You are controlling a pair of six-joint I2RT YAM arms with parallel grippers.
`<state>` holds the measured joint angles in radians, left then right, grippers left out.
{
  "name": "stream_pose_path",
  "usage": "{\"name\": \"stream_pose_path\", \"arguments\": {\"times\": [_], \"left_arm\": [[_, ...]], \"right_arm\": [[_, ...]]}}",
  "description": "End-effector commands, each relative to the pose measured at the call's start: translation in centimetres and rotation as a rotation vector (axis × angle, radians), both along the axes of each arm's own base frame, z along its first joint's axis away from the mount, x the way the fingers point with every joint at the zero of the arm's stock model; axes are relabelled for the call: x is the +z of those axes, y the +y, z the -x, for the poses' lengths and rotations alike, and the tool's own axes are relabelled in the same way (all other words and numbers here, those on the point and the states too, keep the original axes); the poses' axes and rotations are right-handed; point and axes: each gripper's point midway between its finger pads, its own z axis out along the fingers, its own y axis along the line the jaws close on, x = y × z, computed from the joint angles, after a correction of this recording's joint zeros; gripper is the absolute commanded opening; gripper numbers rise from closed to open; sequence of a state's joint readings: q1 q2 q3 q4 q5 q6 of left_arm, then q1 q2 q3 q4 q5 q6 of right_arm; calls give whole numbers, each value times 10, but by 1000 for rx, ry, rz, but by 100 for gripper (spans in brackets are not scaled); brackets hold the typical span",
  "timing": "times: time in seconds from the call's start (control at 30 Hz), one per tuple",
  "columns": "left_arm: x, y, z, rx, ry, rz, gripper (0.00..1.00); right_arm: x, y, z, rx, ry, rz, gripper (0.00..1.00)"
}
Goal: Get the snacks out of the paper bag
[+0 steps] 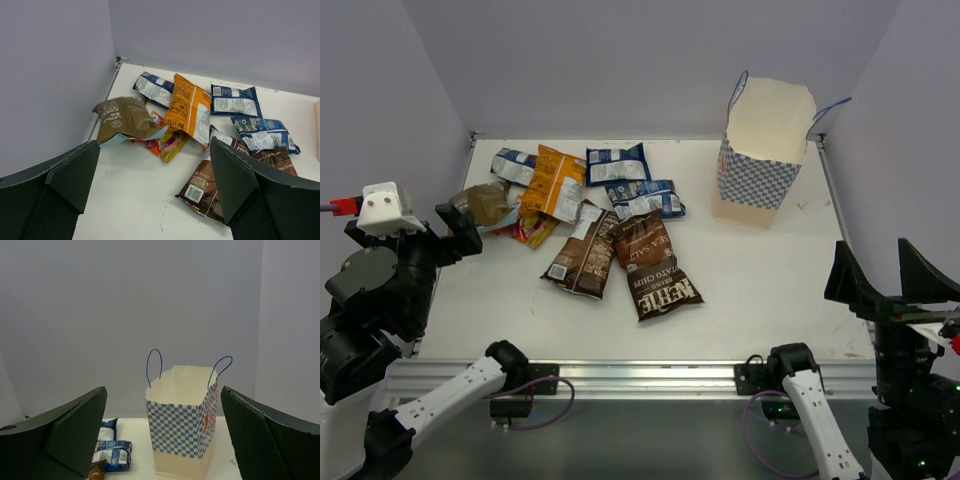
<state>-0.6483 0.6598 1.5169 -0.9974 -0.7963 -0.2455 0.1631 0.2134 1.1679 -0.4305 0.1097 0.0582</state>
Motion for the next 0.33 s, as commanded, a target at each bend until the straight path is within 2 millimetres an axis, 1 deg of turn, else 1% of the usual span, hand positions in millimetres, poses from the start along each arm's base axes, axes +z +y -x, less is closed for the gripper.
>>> {"name": "stream_pose_path", "arguments": {"times": [0.0,0.2,0.3], "left_arm": [[0,9,4,36,3,-6,100],[-3,7,4,29,11,-9,100],[-7,5,2,26,25,-19,100]], "right_arm": [[7,3,-6,6,-16,14,99],[11,3,-4,12,-20,13,99],[8,5,-5,18,-17,19,99]]}}
